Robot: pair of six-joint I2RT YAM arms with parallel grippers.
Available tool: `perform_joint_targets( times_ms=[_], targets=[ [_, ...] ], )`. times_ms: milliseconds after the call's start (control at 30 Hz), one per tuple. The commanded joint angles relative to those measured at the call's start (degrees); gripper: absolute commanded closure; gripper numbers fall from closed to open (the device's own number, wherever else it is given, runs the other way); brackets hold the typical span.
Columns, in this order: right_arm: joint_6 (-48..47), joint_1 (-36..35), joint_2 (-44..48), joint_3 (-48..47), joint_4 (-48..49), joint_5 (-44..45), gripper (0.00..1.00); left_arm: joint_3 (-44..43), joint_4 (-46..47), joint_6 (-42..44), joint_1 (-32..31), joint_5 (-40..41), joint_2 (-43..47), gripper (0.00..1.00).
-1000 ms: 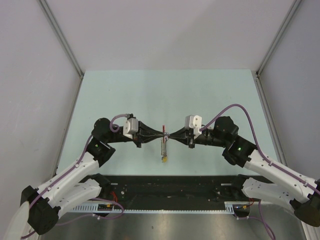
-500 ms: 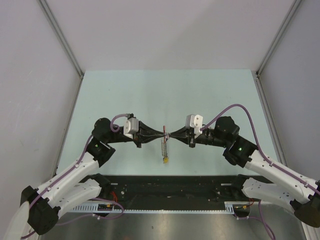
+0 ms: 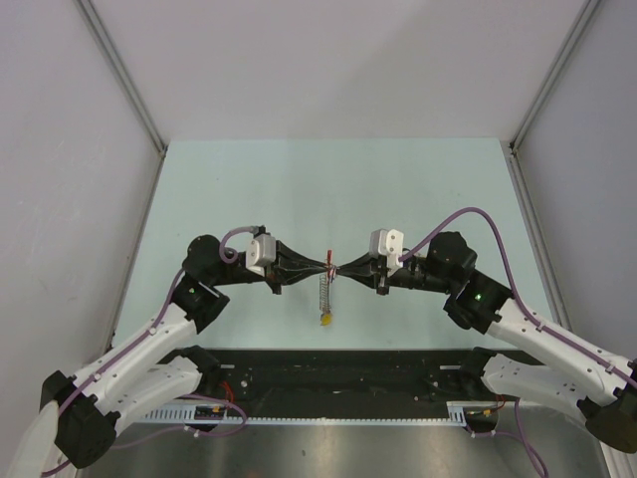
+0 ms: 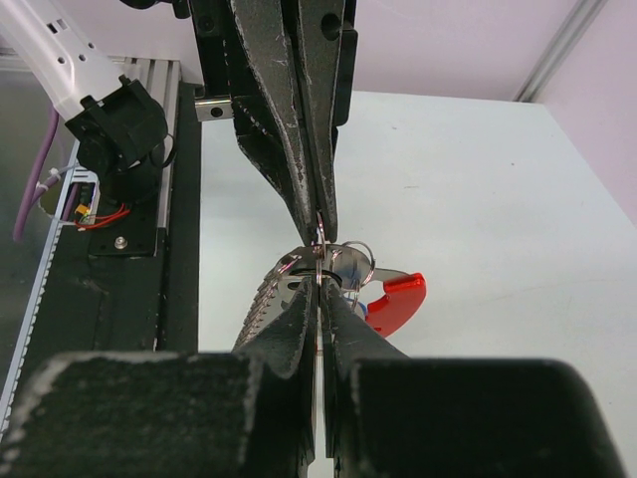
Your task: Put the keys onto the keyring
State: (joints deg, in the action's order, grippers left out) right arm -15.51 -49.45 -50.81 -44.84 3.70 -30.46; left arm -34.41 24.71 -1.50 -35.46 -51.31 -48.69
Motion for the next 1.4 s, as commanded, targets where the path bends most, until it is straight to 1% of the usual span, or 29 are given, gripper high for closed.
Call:
perform_joint_targets(
  times_ms=[0,1367],
  targets=[
    [-0.84,-0.38,0.27,-2.62,0.86,-0.13,1.00,-0.92,2.36,0.27,-0.31,0.33,0.96,1.00],
    [-0.23,-0.91,-1.31,-3.32,1.22,-1.01,1.00,-0.92,3.59,-0.61,-0.84,-3.01,0.00,0.99]
  ],
)
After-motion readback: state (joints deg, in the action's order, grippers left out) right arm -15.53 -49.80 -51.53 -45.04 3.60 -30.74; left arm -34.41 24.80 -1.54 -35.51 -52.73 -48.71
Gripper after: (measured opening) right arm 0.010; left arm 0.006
